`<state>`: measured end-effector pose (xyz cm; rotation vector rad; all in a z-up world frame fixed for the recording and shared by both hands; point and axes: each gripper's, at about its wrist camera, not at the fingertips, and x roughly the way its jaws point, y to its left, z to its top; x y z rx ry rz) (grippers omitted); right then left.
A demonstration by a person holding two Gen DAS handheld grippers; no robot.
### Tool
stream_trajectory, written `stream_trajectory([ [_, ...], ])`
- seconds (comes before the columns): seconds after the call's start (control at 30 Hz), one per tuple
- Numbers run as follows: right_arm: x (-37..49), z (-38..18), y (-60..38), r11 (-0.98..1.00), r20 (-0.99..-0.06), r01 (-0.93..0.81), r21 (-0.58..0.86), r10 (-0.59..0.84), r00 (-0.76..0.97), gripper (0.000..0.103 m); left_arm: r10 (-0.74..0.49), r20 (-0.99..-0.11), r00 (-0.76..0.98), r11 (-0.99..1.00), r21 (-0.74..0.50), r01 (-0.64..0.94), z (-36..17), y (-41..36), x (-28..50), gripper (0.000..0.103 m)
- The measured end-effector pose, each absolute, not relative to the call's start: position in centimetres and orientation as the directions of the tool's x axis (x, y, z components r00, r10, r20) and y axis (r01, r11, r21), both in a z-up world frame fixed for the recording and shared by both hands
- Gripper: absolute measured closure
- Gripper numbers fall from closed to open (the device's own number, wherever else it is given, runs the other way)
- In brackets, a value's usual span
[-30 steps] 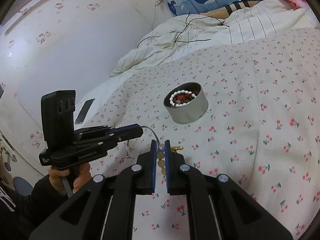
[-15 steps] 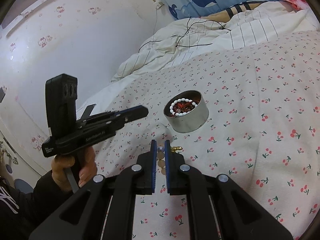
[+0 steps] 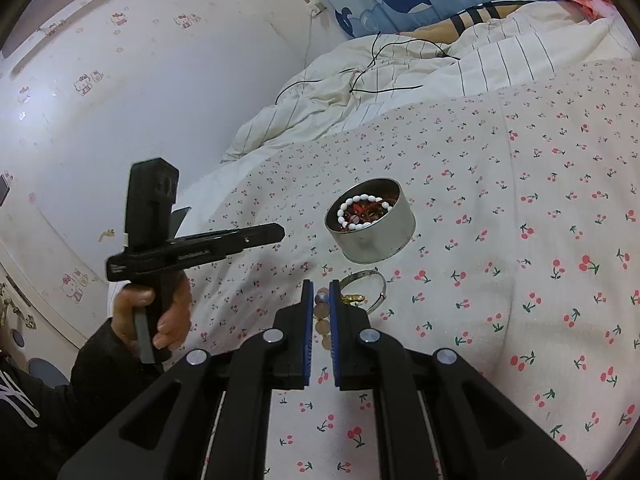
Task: Organize jewelry
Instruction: 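Carry the silver bangle over the tin with the left tool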
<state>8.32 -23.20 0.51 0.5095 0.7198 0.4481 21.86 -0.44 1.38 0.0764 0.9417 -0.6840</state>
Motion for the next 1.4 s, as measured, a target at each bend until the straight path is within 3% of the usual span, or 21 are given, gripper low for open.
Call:
stream_trajectory([
  [0.07,8.4,0.4,-23.2,0.790,-0.507,-0.206,0.578,0.546,0.667,0.095,-0.535,-0.768,0.351,0.770,-0.272,0.577,0.8,-0.7,22.0,0.094],
  [0.13,8.3,0.4,-23.2,0.789,-0.506,-0.206,0.579,0.546,0.668,0.095,-0.539,-0.790,0.291,0.729,-0.264,0.632,-0.3,-2.2,21.1,0.085],
  [0.2,8.2,0.6,-23.2,0.788,-0.503,-0.207,0.579,0.546,0.670,0.095,-0.516,-0.808,0.285,0.716,-0.224,0.661,-1.5,-3.8,20.3,0.053],
  [0.27,8.2,0.7,-23.3,0.788,-0.499,-0.208,0.580,0.546,0.673,0.095,-0.480,-0.826,0.296,0.720,-0.179,0.671,-3.2,-5.7,19.9,0.042],
  [0.33,8.1,0.8,-23.3,0.787,-0.496,-0.210,0.580,0.546,0.675,0.095,-0.442,-0.843,0.307,0.725,-0.134,0.675,-4.4,-7.1,19.7,0.041],
  [0.37,8.1,0.8,-23.4,0.786,-0.494,-0.211,0.581,0.546,0.676,0.095,-0.423,-0.852,0.310,0.730,-0.118,0.673,-5.0,-7.5,19.6,0.041],
  [0.43,8.1,0.9,-23.4,0.786,-0.491,-0.212,0.582,0.546,0.678,0.095,-0.382,-0.871,0.310,0.737,-0.085,0.670,-6.4,-8.4,19.3,0.062],
  [0.47,8.0,0.9,-23.5,0.784,-0.489,-0.212,0.583,0.547,0.680,0.095,-0.363,-0.877,0.316,0.739,-0.064,0.671,-6.5,-8.5,19.2,0.085],
  [0.5,8.0,1.0,-23.6,0.784,-0.486,-0.212,0.584,0.547,0.681,0.095,-0.357,-0.880,0.314,0.739,-0.060,0.672,-6.3,-8.5,19.1,0.100],
  [0.77,7.8,1.7,-24.3,0.775,-0.462,-0.210,0.596,0.544,0.701,0.095,-0.479,-0.792,0.378,0.749,-0.144,0.647,-0.1,-5.3,19.0,0.100],
  [0.9,7.9,1.6,-24.5,0.770,-0.456,-0.204,0.604,0.544,0.705,0.095,-0.439,-0.771,0.461,0.792,-0.089,0.605,1.9,-5.3,21.4,0.100],
  [1.3,7.7,1.5,-24.6,0.767,-0.455,-0.204,0.609,0.548,0.701,0.095,-0.289,-0.841,0.458,0.830,0.019,0.558,-0.8,-8.7,28.0,0.099],
  [1.4,7.8,1.5,-24.6,0.765,-0.455,-0.203,0.611,0.549,0.701,0.095,-0.239,-0.857,0.457,0.828,0.066,0.556,-1.5,-9.4,28.5,0.093],
])
